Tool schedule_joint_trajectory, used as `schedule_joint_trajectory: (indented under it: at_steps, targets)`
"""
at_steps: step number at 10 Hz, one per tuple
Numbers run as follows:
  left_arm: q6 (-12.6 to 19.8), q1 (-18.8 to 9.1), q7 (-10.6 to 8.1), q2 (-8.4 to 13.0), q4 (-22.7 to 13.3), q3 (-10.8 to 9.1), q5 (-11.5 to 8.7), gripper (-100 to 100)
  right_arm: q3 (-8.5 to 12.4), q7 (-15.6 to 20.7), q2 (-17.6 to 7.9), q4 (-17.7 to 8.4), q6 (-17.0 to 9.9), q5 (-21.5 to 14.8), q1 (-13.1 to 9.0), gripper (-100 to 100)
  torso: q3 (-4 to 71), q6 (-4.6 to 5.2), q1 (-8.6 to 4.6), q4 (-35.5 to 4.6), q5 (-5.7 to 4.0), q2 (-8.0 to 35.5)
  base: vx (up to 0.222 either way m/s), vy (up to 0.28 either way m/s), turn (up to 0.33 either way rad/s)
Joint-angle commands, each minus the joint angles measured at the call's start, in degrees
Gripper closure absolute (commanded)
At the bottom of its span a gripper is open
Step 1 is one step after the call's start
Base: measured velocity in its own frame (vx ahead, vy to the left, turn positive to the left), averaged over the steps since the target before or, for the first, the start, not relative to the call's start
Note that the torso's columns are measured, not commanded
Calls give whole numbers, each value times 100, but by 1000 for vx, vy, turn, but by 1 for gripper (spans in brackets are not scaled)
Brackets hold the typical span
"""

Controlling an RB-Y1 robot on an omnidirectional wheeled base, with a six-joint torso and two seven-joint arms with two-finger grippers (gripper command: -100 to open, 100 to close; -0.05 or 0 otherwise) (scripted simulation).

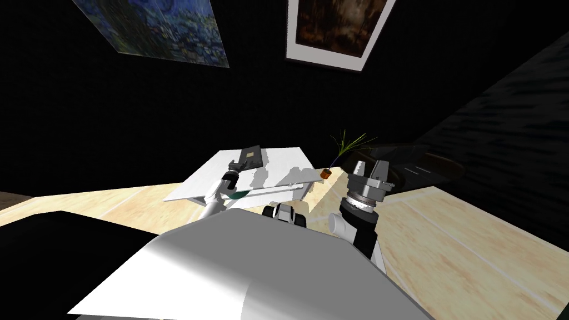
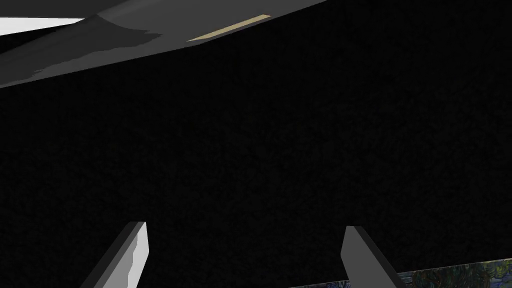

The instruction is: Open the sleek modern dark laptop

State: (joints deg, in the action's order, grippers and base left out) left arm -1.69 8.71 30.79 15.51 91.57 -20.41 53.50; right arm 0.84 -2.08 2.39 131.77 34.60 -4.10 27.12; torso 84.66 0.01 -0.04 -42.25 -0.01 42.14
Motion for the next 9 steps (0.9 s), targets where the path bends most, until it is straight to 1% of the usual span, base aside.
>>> schedule_joint_trajectory:
  at_steps: [1,4,5,6,7,8,9]
  targets:
    - [349,0,-212,250,69,130,-32,-100,0,0,0,0,0,0,0,0,-3,-1,3,-1,1,5,-46,-6,-58]
    - [882,-32,-611,750,141,348,-100,-100,0,0,0,0,0,0,0,0,-13,0,3,-6,1,21,-65,-11,-132]
    - [947,-32,-611,767,141,348,-100,-100,0,0,0,0,0,0,0,0,-15,-1,2,-7,1,23,-56,-8,-57]
    - [1146,-43,-744,939,165,421,-122,-100,0,0,0,0,0,0,1,0,-10,-5,5,-4,2,14,-45,-13,-75]
    - [1021,-47,-663,851,145,386,-109,-100,0,0,0,0,0,0,0,0,-5,-1,4,-2,1,8,-22,-6,-20]
    - [1059,-50,-687,868,146,393,-114,0,1,0,0,0,0,0,1,0,-2,-3,6,0,2,2,-5,-1,4]
    - [1055,-49,-684,866,146,392,-113,0,1,0,0,0,0,0,1,0,-1,-2,7,0,2,2,0,0,0]
